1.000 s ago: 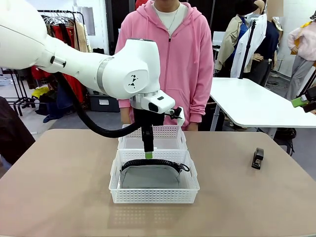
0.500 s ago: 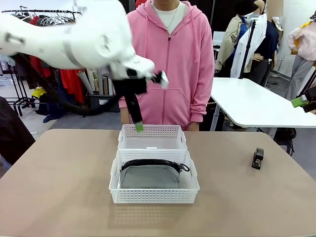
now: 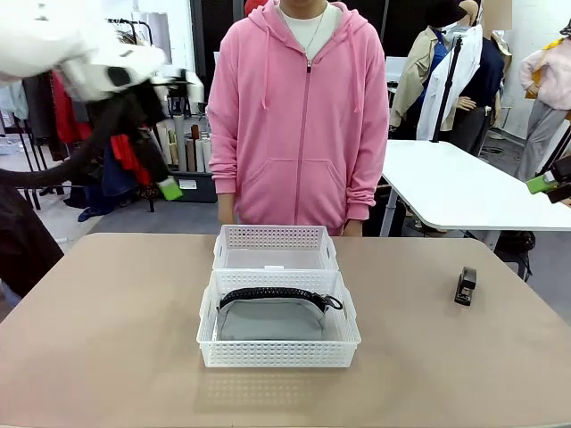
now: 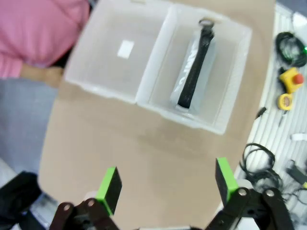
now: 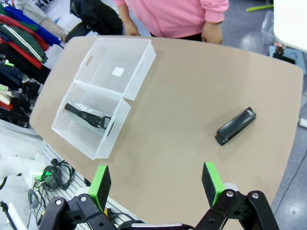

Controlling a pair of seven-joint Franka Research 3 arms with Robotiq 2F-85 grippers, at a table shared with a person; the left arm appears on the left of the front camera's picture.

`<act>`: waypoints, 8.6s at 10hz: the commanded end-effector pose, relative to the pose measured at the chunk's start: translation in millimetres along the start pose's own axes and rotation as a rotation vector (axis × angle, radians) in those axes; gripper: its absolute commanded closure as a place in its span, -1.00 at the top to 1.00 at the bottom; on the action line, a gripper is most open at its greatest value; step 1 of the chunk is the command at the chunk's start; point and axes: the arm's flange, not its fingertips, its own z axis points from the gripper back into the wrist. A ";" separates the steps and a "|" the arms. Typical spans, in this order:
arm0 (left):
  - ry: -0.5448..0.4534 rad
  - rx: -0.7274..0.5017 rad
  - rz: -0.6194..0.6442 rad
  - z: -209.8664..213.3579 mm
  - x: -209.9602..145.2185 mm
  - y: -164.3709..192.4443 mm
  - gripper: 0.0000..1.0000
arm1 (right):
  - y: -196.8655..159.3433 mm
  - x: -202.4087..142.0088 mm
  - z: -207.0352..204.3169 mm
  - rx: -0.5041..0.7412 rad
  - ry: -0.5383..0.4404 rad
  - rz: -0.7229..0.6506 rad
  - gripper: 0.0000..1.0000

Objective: Distribute items into two baskets.
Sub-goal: Pick up the Stapler that the person points to.

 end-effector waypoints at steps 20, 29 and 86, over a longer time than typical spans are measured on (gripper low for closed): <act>-0.300 0.165 0.382 96.6 -180.2 -30.7 1.00 | 1.1 1.9 0.1 0.019 -0.019 0.002 1.00; -0.428 -0.046 0.443 76.4 -242.7 40.0 1.00 | 1.1 1.9 0.1 0.019 -0.019 0.002 1.00; -0.417 -0.041 0.464 73.6 -243.9 38.5 1.00 | -130.3 59.9 -235.5 -0.579 0.407 -0.974 1.00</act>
